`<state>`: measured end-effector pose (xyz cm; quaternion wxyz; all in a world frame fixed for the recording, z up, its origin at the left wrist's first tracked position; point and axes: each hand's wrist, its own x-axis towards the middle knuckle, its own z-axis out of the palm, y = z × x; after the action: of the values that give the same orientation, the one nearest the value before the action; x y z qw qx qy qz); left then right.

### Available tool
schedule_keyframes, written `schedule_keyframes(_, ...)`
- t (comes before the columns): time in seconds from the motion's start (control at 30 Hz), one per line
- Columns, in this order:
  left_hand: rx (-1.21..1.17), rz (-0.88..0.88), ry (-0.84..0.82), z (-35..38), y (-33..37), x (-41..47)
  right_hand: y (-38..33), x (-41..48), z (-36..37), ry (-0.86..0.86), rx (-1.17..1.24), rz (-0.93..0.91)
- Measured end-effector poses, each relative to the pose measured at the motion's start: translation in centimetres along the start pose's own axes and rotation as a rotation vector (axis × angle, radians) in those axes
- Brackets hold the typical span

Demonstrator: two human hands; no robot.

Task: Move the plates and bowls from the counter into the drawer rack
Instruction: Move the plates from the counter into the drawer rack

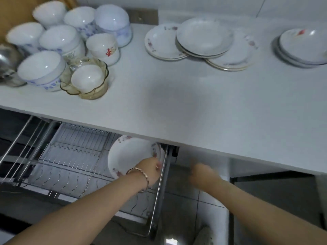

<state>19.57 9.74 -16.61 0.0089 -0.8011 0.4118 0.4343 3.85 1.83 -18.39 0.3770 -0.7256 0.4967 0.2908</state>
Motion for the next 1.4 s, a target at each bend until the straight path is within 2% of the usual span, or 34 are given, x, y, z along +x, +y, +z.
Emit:
schedule_keyframes(0.13, 0.032, 0.112, 0.023, -1.4, 10.6, -2.6, 6.5, -3.2, -7.3, 0.119, 0.035, 0.014)
schedule_keyframes(0.27, -0.033, 0.162, 0.051, -3.1, 19.5, -3.6, 11.7, -5.7, -14.7, 0.253, 0.195, 0.101)
schedule_keyframes(0.4, -0.151, 0.194, 0.032, -4.7, 26.6, -2.4, 16.8, -6.4, -21.3, 0.343, 0.355, 0.172)
schedule_keyframes(0.53, -0.159, 0.213, 0.018, -6.5, 32.4, -0.6, 20.3, -7.1, -26.3, 0.412, 0.515, 0.201)
schedule_keyframes(0.73, -0.096, 0.266, -0.022, -9.1, 39.4, 6.0, 24.5, -4.1, -32.6, 0.467, 0.659, 0.290)
schedule_keyframes(0.97, -0.140, 0.214, -0.098, -11.4, 46.6, 17.6, 26.8, 3.5, -38.6, 0.554, 0.820, 0.391)
schedule_keyframes(1.17, -0.540, 0.102, -0.115, -12.1, 52.4, 26.6, 27.6, 11.2, -43.2, 0.627, 1.113, 0.474)
schedule_keyframes(1.27, -0.622, 0.098, -0.167, -11.1, 53.4, 30.2, 28.7, 13.4, -44.1, 0.624, 1.290, 0.537)
schedule_keyframes(1.4, -0.645, 0.172, -0.099, -10.2, 53.4, 32.4, 29.5, 13.8, -44.3, 0.657, 1.514, 0.480)
